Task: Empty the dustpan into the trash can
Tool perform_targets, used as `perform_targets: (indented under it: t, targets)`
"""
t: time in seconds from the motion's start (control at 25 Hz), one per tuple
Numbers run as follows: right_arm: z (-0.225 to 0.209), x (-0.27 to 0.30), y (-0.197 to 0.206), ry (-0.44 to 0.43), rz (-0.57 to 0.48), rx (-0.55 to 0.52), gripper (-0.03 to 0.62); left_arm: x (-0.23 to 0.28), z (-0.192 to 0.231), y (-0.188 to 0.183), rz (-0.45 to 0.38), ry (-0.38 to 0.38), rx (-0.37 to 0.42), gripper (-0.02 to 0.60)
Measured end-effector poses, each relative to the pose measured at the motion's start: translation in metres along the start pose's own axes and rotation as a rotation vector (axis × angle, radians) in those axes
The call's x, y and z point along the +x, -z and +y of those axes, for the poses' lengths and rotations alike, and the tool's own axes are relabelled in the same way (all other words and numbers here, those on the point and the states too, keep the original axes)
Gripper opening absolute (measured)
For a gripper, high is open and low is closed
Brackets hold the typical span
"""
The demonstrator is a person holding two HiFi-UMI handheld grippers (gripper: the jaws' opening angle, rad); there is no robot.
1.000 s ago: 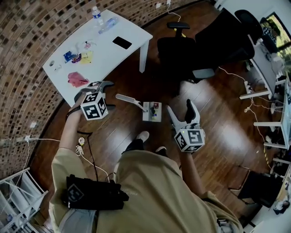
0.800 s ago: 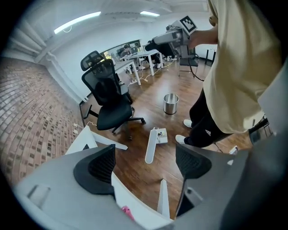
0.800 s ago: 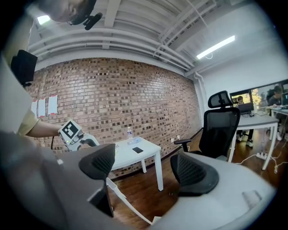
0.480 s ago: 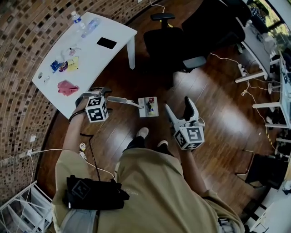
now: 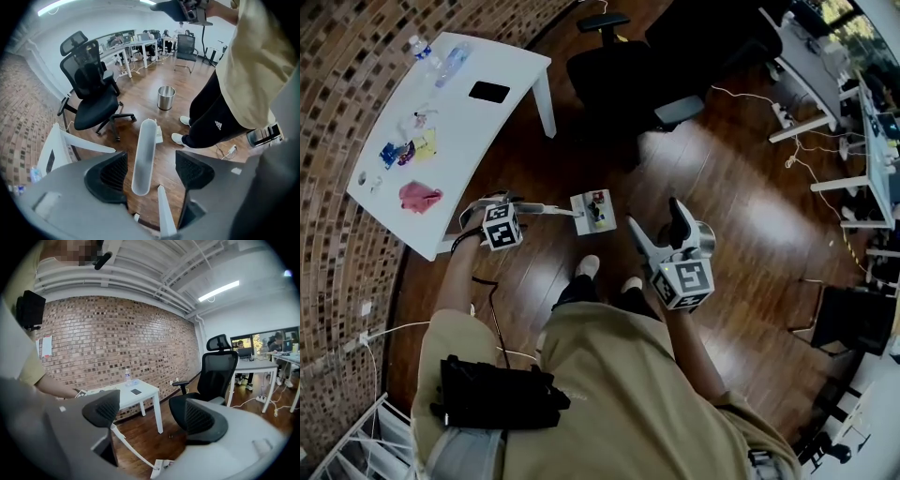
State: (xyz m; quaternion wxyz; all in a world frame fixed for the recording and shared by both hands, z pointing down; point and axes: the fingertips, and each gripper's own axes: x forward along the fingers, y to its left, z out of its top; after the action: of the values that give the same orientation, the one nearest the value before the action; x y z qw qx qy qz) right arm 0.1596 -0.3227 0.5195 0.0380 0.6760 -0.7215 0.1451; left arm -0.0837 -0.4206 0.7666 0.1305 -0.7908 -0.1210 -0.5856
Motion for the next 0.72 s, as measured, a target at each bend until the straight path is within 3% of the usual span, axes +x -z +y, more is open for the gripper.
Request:
perform_targets:
  t: [0.12,0.36,0.4,0.52,0.72]
  targets:
    - [-0.003,-0.005,0.004,0.015,0.005,0.004,0.419,0.018,0.006,0.001,-0.011,-0.003,-0.036,0.311]
    - [-0.012,-0.015,0.006,0.048,0.005,0.011,0.419,0.053,0.012,0.012,0.042,-0.005,-0.060,0.302]
    - [-0.014,-0.016,0.006,0.053,0.006,0.011,0.419,0.058,0.016,0.014,0.055,-0.027,-0.075,0.277]
    - [-0.018,-0.020,0.007,0.070,0.013,0.003,0.419,0.074,0.026,0.020,0.079,-0.110,-0.132,0.101]
    - [-0.020,-0.026,0.005,0.083,0.013,-0.004,0.419,0.080,0.029,0.016,0.083,-0.191,-0.081,0.086]
